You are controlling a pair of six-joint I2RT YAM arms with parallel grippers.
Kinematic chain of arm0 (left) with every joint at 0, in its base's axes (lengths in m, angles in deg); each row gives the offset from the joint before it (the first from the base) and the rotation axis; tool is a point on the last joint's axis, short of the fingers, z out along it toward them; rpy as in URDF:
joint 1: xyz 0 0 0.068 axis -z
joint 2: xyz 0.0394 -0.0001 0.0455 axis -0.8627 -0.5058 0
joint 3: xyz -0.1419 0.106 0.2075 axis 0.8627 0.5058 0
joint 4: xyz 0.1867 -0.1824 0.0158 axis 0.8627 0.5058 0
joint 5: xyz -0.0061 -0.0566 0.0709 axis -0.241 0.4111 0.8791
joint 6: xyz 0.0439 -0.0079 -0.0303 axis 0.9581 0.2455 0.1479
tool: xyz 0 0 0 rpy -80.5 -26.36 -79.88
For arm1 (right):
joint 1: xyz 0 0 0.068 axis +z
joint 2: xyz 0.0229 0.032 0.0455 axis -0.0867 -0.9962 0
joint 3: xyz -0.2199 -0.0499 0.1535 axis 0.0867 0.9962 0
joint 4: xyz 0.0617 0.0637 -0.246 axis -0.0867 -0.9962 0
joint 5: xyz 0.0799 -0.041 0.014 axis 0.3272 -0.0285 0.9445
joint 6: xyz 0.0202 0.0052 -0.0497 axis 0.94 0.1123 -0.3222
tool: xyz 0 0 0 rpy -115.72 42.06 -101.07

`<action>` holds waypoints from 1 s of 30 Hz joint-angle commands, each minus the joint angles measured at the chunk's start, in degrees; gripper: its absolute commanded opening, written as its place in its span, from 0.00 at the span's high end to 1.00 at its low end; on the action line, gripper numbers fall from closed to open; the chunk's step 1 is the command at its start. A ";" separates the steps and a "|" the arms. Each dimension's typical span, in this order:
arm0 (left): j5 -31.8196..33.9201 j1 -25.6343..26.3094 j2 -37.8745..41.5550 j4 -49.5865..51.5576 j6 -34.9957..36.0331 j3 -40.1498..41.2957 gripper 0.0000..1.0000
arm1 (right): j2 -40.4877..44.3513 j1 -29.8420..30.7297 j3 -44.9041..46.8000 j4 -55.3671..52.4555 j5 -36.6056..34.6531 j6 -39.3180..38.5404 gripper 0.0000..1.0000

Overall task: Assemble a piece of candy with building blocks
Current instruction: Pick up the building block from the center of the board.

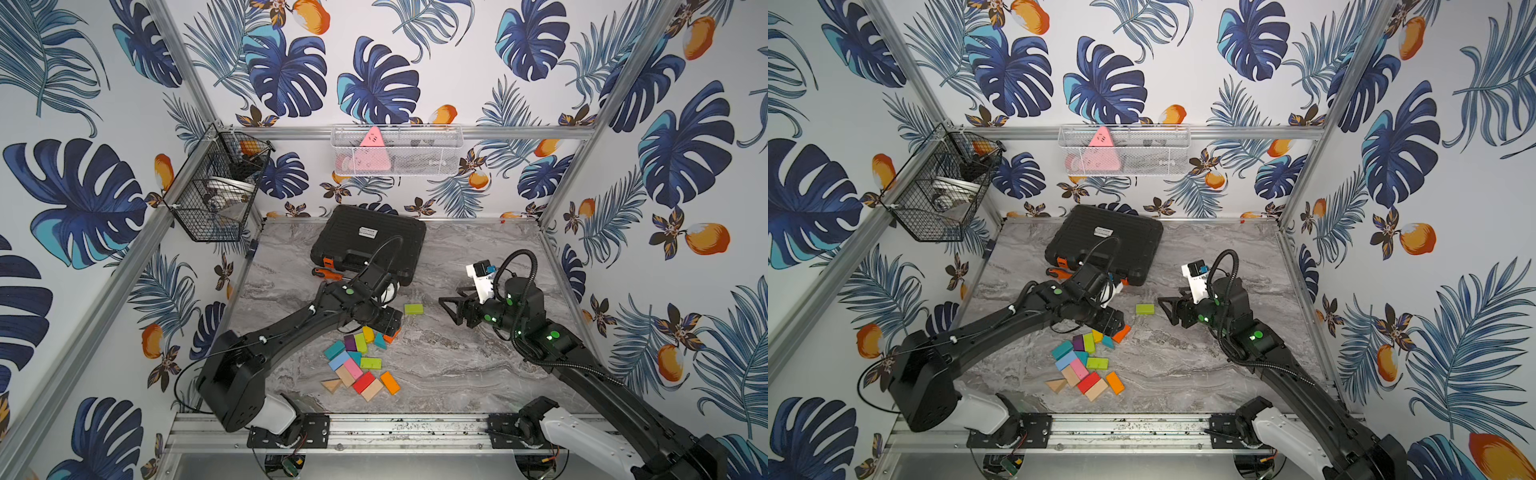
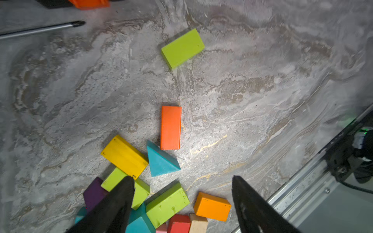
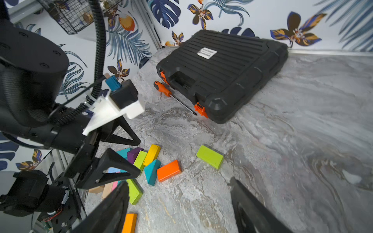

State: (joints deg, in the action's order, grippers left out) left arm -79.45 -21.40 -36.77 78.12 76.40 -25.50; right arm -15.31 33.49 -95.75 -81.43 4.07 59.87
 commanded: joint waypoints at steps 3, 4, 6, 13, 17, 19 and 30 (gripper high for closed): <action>3.33 1.78 -8.30 4.86 6.49 -4.52 0.18 | 3.47 0.23 4.00 -1.92 -4.48 2.91 0.18; 3.23 1.77 -9.31 4.73 7.08 -4.38 0.18 | 3.76 0.23 4.84 -1.39 -4.80 2.86 0.18; 2.98 1.78 -10.93 4.41 7.73 -4.10 0.17 | 4.02 0.23 5.87 -1.34 -4.67 2.83 0.18; 4.73 1.82 -15.90 3.84 8.20 -5.43 0.17 | 6.88 0.29 9.47 0.24 -7.25 2.29 0.17; 6.38 1.51 -19.02 5.38 9.10 -8.54 0.16 | 6.11 0.25 10.30 1.09 -7.55 3.13 0.17; 5.34 1.35 -20.56 5.69 9.45 -9.97 0.18 | 5.07 0.23 9.93 0.63 -7.14 3.24 0.17; 3.30 0.69 -22.31 4.56 8.46 -8.21 0.32 | 5.30 0.26 10.25 -0.18 -6.24 3.17 0.16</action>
State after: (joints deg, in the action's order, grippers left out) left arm -75.14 -20.66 -58.52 81.97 84.83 -34.03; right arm -10.15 33.71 -85.65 -82.48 -2.86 62.76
